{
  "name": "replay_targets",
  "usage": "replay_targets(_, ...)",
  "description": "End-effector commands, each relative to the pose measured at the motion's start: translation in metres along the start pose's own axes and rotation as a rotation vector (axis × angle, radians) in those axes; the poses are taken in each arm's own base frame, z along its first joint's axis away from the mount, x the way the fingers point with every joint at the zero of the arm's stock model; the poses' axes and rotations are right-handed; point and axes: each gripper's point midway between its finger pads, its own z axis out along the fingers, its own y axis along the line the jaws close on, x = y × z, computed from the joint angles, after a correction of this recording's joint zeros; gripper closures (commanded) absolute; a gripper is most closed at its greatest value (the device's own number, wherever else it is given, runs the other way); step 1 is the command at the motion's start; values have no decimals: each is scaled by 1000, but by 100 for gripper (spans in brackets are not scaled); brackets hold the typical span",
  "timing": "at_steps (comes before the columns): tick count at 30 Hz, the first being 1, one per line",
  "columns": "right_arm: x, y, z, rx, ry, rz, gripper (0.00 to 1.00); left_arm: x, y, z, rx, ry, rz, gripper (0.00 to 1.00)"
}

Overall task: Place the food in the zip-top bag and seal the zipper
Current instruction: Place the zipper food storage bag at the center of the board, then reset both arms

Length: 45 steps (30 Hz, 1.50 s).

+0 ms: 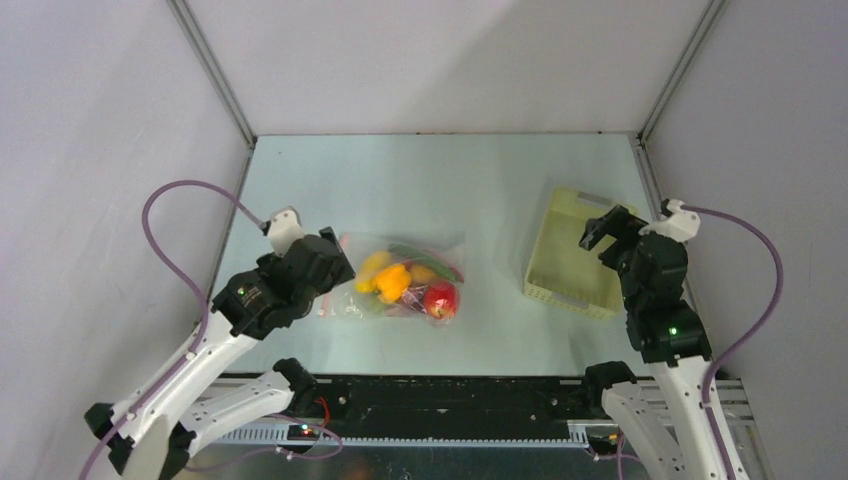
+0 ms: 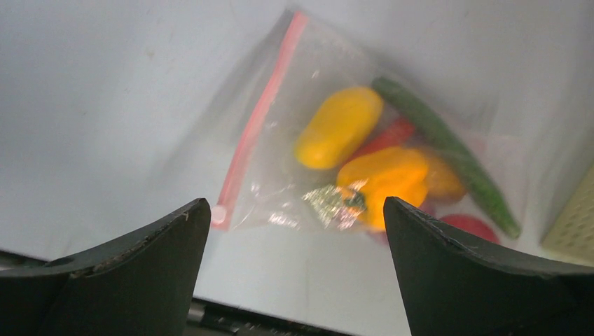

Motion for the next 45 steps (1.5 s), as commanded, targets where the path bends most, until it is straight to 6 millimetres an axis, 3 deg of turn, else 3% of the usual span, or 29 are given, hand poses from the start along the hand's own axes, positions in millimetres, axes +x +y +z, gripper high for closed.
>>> replay_targets(1,4,-43,-12,196,-21,-8,0,-39,-23,4,128,-104,-105,0)
replay_targets(5,6,-52,-17,232,-25,-24,1,-51,-15,2,114,-130,-129,0)
replay_targets(22,5,-50,-22,192,-36,-37,0,-68,10,-16,80,-223,-162,0)
replay_targets(30,-1,-35,-16,128,-49,-39,1,-79,12,-25,93,-267,-177,0)
replay_targets(33,7,-26,-6,102,-6,-24,1,-81,11,-25,96,-278,-173,0)
replay_targets(40,50,-18,18,154,145,-79,0,-79,12,-23,117,-300,-168,0)
replay_targets(45,63,16,18,81,113,-175,1,-76,21,-29,118,-311,-172,0)
